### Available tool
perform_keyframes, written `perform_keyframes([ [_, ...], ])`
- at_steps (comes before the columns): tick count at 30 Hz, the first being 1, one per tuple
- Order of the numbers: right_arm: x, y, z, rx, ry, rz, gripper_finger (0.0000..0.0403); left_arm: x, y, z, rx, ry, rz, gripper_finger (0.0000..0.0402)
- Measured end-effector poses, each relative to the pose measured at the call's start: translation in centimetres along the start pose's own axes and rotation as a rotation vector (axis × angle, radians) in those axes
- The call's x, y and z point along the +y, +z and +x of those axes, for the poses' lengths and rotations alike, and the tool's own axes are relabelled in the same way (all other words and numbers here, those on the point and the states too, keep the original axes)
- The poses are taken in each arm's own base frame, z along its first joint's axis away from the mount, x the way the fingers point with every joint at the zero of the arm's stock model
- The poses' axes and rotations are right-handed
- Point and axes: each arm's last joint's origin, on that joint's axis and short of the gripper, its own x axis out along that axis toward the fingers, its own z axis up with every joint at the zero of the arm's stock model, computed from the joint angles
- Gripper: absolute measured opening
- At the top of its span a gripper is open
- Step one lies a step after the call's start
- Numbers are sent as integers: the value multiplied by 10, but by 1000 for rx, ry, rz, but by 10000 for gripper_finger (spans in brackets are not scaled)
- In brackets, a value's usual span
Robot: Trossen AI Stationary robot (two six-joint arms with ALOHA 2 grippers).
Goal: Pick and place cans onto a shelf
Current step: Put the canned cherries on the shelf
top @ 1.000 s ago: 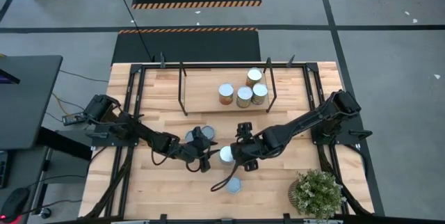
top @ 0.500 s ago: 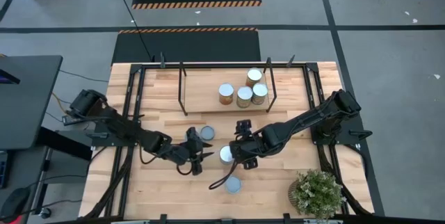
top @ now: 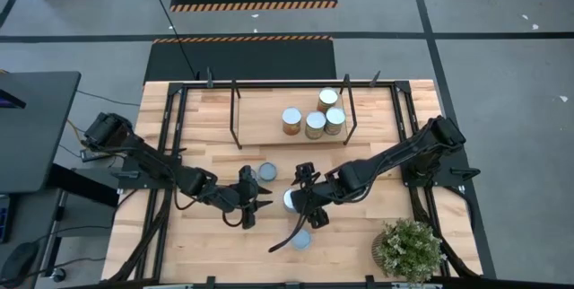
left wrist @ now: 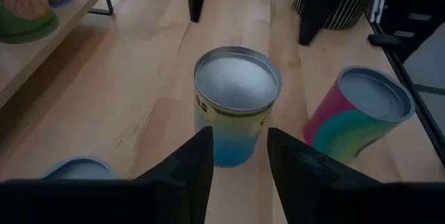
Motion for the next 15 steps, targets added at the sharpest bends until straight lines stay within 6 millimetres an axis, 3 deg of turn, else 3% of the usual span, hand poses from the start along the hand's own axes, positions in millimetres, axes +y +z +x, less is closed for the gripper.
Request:
perform_keyframes([
  [15,4,-11,24,-122,-21,79,400,0,1,-1,-1,-1,-1,142],
])
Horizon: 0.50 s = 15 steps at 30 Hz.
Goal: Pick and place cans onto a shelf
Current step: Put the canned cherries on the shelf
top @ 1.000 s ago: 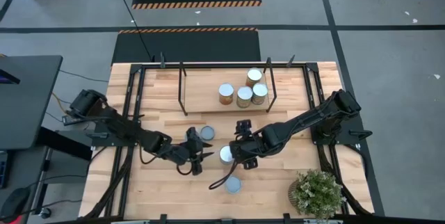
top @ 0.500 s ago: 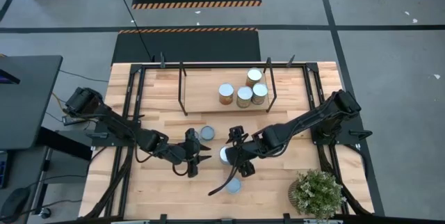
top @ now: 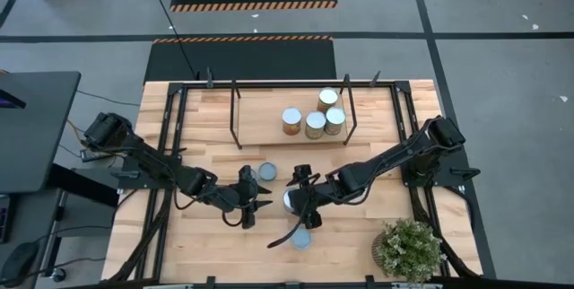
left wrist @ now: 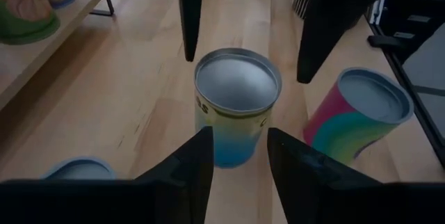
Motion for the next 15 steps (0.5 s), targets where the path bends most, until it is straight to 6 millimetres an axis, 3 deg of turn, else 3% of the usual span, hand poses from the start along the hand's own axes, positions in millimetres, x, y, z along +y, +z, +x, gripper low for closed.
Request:
perform_keyframes([
  [15,-10,-25,20,2,40,41,397,0,0,0,4,1,-22,142],
])
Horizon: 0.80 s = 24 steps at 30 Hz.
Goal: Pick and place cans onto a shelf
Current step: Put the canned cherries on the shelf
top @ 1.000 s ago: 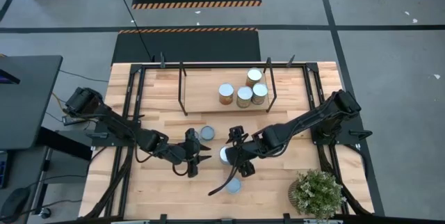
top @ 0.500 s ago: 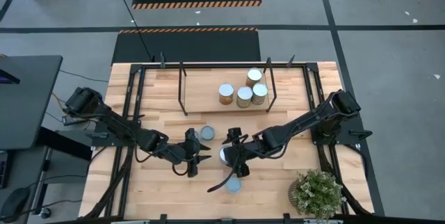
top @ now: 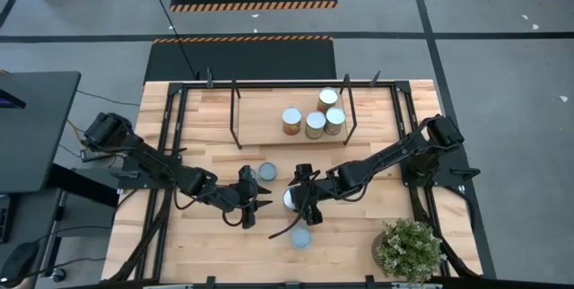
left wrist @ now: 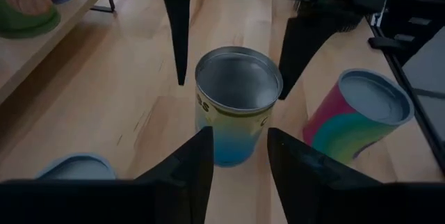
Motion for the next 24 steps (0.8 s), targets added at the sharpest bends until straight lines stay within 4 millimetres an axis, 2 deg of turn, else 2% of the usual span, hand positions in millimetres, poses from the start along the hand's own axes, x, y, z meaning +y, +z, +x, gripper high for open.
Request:
perform_keyframes([
  [6,-5,-9,6,-5,22,3,387,0,0,0,0,0,-9,142],
  [13,-7,-10,8,-18,25,-17,338,2,1,1,-1,7,-13,142],
  [17,-8,-9,7,-12,24,-21,327,1,3,1,-25,-4,-27,142],
  [21,-10,1,-4,7,17,-57,333,-1,8,1,-69,-24,-22,142],
  [24,-16,16,-24,29,-28,-91,333,-2,10,0,-81,-28,-6,142],
])
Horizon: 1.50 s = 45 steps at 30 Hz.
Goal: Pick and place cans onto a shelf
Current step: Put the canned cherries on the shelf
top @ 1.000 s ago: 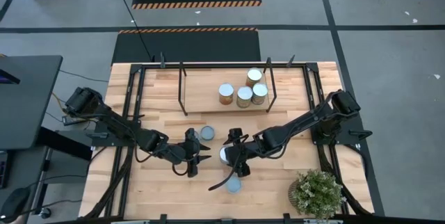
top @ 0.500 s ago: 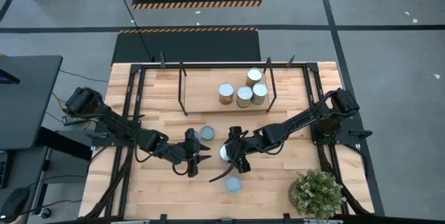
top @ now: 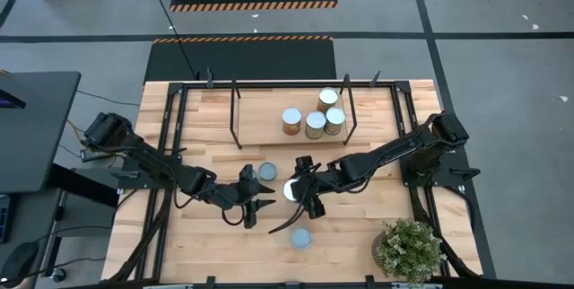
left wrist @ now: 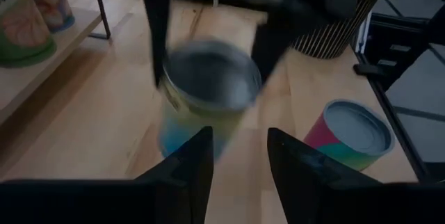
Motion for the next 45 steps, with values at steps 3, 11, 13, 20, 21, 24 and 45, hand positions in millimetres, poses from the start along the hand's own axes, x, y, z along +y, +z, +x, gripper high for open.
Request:
perform_keyframes([
  [3,-11,11,-27,-4,-68,-37,331,1,2,0,-12,-1,8,142],
  [11,-67,18,-106,-155,-222,27,333,9,6,4,-17,31,124,142],
  [13,-85,14,-120,-180,-254,55,333,15,13,-1,-33,49,159,142],
  [20,-153,-10,-131,-181,-237,154,333,40,44,-34,-175,97,234,142],
  [21,-163,-14,-130,-173,-246,166,333,44,46,-40,-192,112,243,142],
  [24,-188,-27,-128,-137,-279,195,333,59,46,-51,-218,152,269,142],
  [45,-285,-69,-81,21,-200,271,333,113,30,-89,-316,221,290,142],
])
